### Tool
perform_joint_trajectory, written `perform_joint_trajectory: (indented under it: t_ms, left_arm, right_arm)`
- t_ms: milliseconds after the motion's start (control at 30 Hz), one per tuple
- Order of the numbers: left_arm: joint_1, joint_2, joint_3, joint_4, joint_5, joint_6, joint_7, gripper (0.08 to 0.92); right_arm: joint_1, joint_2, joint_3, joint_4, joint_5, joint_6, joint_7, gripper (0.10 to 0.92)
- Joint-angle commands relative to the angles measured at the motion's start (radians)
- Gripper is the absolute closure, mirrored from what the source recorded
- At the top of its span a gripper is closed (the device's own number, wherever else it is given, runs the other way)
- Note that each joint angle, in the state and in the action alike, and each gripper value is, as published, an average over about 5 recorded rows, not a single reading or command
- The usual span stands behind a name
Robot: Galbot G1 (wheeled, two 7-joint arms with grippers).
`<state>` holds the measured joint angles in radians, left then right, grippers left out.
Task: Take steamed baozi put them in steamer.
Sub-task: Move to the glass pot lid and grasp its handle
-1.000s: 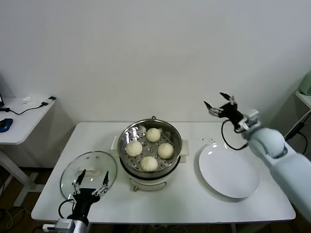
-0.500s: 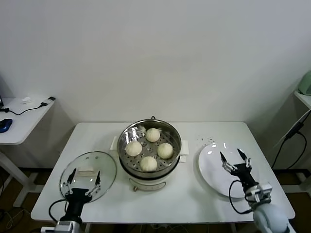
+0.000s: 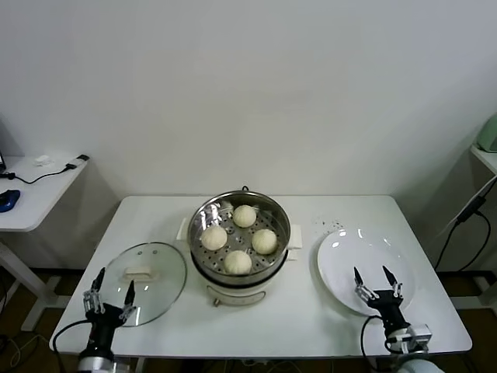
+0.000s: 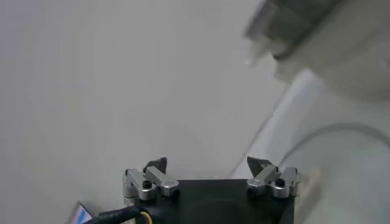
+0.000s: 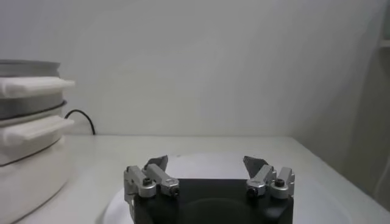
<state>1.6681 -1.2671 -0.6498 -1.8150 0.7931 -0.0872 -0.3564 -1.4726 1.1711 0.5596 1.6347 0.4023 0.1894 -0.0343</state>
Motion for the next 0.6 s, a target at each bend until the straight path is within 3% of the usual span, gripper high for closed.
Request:
perform_joint_trajectory:
  t_ms: [33,600]
  left_arm:
    - [-0.113,0.020,0.002,0.277,0.470,0.053,-0.151,0.177]
    - [-0.275,0.011,0.034,0.353,0.478,0.071,-0.079,0.177]
  right_arm:
    - [-0.040,0.050,0.020,0.005,-0.051,-0.012,0.012,0.203]
    - [-0.044,0.075,0.035,0.016,-0.085,-0.022,0.027,0.203]
